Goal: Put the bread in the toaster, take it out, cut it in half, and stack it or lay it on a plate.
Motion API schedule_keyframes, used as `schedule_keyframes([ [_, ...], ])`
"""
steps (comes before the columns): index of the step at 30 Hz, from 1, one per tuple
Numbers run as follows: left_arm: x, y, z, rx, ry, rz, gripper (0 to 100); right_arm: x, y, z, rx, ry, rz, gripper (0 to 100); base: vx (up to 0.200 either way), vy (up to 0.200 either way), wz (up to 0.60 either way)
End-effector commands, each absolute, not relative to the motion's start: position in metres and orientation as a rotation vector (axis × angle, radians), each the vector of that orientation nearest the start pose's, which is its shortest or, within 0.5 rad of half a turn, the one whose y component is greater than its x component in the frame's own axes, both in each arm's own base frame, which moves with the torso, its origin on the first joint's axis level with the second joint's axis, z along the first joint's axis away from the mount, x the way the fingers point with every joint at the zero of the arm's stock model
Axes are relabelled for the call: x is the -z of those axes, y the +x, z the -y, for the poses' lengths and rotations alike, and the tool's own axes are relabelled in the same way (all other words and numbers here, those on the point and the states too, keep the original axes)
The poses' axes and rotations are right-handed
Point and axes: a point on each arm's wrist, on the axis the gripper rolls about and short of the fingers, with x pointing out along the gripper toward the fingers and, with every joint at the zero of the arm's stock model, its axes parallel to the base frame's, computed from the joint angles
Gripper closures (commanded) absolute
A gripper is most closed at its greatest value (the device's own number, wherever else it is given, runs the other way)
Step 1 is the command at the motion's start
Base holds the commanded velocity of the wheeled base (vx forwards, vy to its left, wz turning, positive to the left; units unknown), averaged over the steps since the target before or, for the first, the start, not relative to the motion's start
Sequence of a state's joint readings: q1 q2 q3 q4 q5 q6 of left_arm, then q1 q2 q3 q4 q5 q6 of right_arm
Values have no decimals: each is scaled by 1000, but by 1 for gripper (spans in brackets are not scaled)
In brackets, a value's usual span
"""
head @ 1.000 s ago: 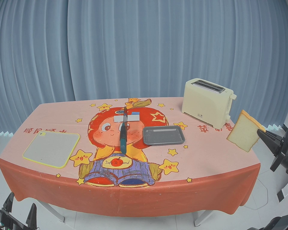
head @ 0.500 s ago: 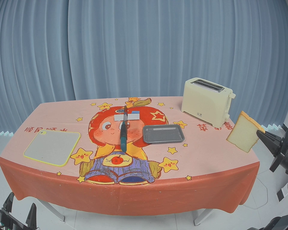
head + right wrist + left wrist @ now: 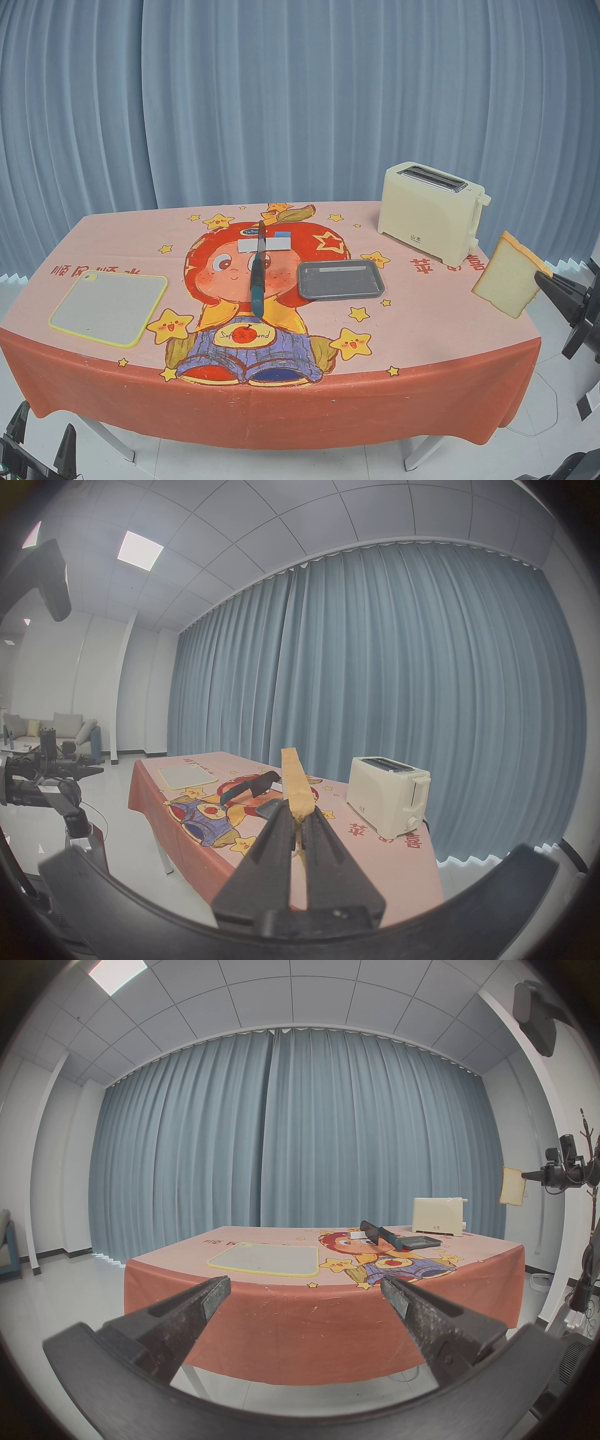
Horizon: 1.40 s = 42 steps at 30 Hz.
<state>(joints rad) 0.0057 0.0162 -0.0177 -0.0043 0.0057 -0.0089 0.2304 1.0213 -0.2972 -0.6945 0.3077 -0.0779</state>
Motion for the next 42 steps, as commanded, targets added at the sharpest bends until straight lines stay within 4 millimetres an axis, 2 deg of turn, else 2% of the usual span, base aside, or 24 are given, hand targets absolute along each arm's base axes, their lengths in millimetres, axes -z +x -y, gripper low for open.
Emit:
schedule_keyframes([
  [1, -76, -23, 0, -12, -9, 3, 0, -194, 121, -35, -539, -75, -10, 100, 0, 0, 0],
  [5, -76, -23, 0, -12, -9, 3, 0, -194, 121, -35, -541, -75, -8, 100, 0, 0, 0],
  [42, -76, -23, 0, -12, -9, 5, 0, -193, 118, -37, -556, -75, -8, 100, 0, 200, 0],
])
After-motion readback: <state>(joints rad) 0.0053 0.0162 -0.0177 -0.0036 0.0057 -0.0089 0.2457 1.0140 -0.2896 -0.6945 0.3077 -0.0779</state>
